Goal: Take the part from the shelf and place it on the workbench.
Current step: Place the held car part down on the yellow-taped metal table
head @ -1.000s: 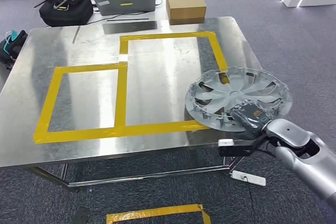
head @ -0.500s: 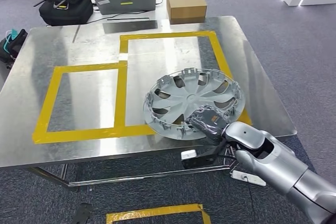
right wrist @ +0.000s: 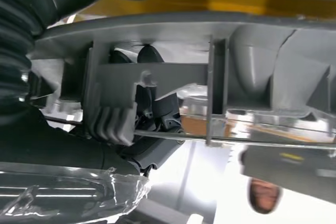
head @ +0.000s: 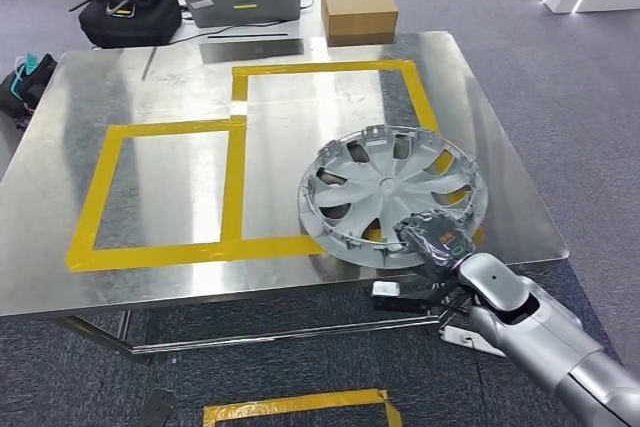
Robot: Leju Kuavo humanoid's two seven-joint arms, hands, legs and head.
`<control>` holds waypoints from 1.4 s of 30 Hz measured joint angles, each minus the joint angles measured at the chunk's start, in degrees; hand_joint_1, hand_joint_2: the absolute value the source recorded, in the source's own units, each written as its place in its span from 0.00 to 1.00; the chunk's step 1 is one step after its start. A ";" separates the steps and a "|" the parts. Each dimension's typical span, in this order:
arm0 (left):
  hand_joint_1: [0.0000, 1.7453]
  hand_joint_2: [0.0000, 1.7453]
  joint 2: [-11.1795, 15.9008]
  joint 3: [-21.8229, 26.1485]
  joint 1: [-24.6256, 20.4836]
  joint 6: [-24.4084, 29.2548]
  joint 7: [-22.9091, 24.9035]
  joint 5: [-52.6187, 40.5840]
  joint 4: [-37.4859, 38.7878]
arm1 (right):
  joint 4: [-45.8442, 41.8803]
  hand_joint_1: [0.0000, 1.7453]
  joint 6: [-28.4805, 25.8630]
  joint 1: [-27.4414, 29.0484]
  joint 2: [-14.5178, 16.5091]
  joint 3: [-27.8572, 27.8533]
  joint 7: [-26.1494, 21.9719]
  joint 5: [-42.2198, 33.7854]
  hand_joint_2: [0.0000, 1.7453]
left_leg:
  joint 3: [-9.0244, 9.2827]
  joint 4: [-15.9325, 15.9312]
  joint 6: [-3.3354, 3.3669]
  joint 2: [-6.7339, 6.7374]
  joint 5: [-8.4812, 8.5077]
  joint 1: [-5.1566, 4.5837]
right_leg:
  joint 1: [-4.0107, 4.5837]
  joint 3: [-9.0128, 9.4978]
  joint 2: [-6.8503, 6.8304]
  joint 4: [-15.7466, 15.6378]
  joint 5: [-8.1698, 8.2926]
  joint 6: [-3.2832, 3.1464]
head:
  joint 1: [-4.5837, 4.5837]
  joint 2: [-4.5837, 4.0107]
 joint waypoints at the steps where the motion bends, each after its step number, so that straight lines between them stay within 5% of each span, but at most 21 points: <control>1: 0.00 1.00 0.00 -0.14 -0.06 -0.05 0.01 -0.03 0.00 | 0.68 1.00 -0.67 0.70 -0.16 -1.57 -0.62 0.23 1.00 | -0.02 0.00 0.00 0.01 0.00 -0.02 | -0.01 -0.02 0.03 0.00 0.01 0.01 | 0.01 0.00; 10: 0.00 1.00 -0.04 -1.23 -0.87 -0.46 0.03 -0.34 0.00 | 4.12 1.00 -2.57 2.57 0.05 -8.73 -5.53 2.27 1.00 | -0.14 0.00 -0.01 0.02 0.03 -0.02 | 0.00 0.12 0.07 0.02 0.05 0.05 | -0.01 0.00; 26: 0.00 1.00 -0.37 -3.02 -2.74 -0.93 0.34 -0.40 0.00 | 12.11 1.00 -2.72 -5.09 8.06 -9.34 -12.11 2.97 1.00 | -0.53 -0.02 -0.08 0.08 0.30 0.02 | 0.03 -0.02 0.17 0.18 0.22 0.07 | -0.01 0.00; 42: 0.00 1.00 -0.55 -4.55 -3.00 -0.14 -2.10 -0.77 0.00 | 22.84 1.00 2.01 -12.75 14.23 -7.65 -10.53 0.98 1.00 | -0.59 -0.02 -0.08 0.05 0.31 0.03 | 0.02 -0.09 0.08 0.23 0.20 0.07 | -0.02 0.00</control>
